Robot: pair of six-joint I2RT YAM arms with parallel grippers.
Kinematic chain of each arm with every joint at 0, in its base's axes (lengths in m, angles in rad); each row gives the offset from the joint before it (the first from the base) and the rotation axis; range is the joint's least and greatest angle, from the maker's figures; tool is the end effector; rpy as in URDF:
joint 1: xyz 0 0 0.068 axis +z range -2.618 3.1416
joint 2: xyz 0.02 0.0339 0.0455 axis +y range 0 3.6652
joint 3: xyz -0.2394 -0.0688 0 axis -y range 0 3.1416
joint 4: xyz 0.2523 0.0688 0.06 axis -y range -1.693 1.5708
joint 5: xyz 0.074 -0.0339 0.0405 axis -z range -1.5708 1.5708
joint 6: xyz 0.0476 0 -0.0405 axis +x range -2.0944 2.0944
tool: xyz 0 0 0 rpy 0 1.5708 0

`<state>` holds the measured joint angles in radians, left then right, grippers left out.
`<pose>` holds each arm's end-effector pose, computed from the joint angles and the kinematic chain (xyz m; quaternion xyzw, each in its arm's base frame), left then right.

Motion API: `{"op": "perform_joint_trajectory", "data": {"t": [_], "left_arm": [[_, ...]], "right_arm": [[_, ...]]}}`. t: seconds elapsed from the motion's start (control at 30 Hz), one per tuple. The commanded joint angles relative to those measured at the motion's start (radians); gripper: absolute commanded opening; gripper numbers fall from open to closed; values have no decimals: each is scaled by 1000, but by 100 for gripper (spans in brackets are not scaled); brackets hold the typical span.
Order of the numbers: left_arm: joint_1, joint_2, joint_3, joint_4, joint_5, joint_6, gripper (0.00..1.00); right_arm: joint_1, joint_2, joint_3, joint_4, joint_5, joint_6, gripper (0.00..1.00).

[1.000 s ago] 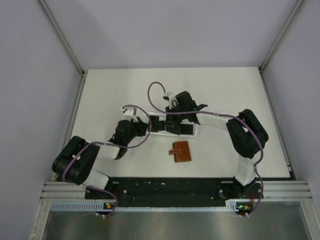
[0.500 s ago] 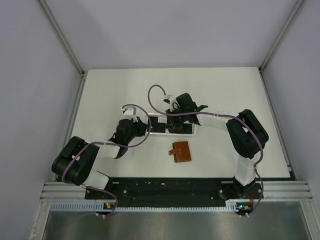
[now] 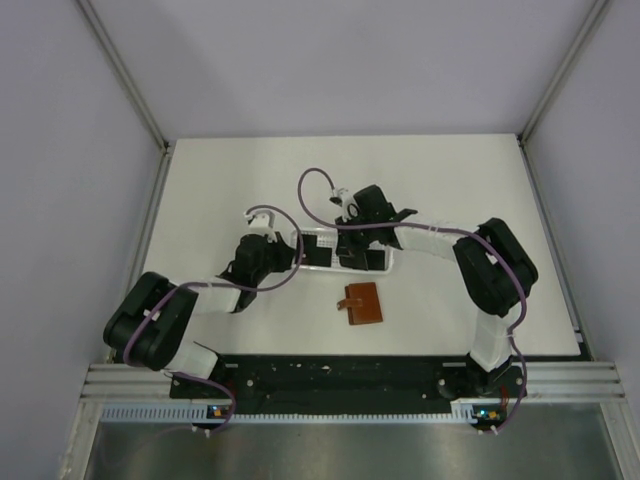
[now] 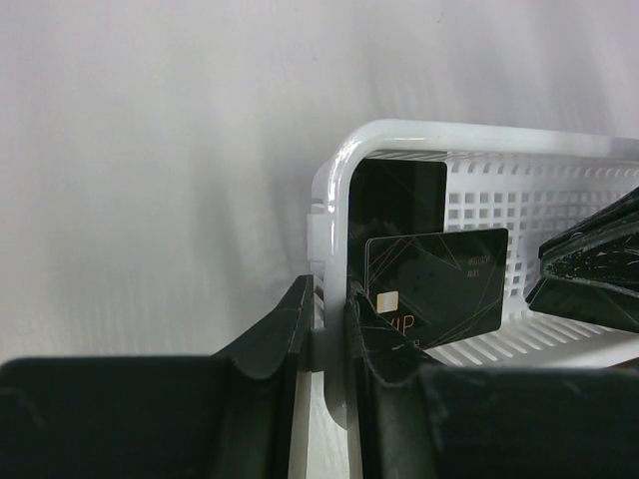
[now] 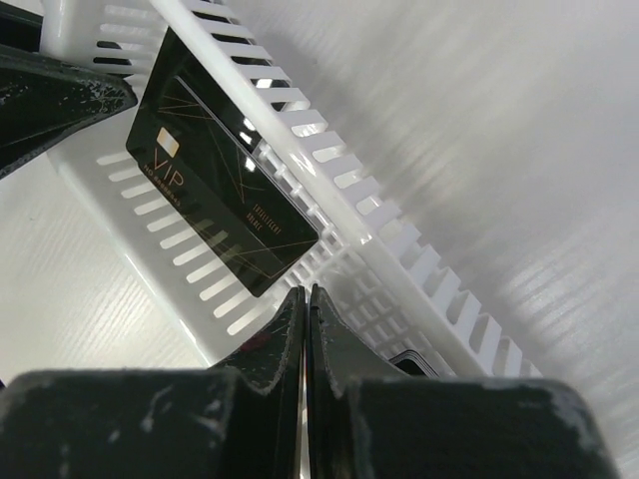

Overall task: Put the credit cards into the card holder
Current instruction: Pick up the credit card from the storage box.

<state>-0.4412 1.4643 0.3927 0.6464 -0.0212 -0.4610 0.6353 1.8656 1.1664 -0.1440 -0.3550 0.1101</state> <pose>0.2525 -0.1181 0.1086 -0.0141 0.8402 -0.2283 0.4916 0.3123 0.2508 0.1375 -0.2995 0.8720 0.2812 0.2661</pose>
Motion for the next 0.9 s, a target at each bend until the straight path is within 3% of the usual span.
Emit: {"op": "perform_joint_trajectory", "data": {"t": [0.0, 0.13, 0.27, 0.43, 0.57, 0.7, 0.87], "left_arm": [[2, -5, 80, -7, -68, -2, 24], [2, -22, 95, -31, -65, -1, 49], [4, -48, 107, -62, -68, 2, 58], [7, -119, 115, -123, -72, -7, 62], [10, -223, 130, -162, -43, -27, 63], [10, -308, 143, -127, 108, -82, 63], [9, -299, 138, -12, 288, -183, 62]], "right_arm": [[-31, -26, 52, -17, 28, 74, 0], [-55, -23, 76, 35, 16, 169, 0], [-71, -34, 73, 119, -18, 252, 0], [-91, -60, 26, 277, -62, 377, 0], [-128, -85, -62, 499, -127, 621, 0], [-131, -85, -134, 751, -159, 837, 0], [-131, -83, -206, 1007, -157, 1060, 0]]}}
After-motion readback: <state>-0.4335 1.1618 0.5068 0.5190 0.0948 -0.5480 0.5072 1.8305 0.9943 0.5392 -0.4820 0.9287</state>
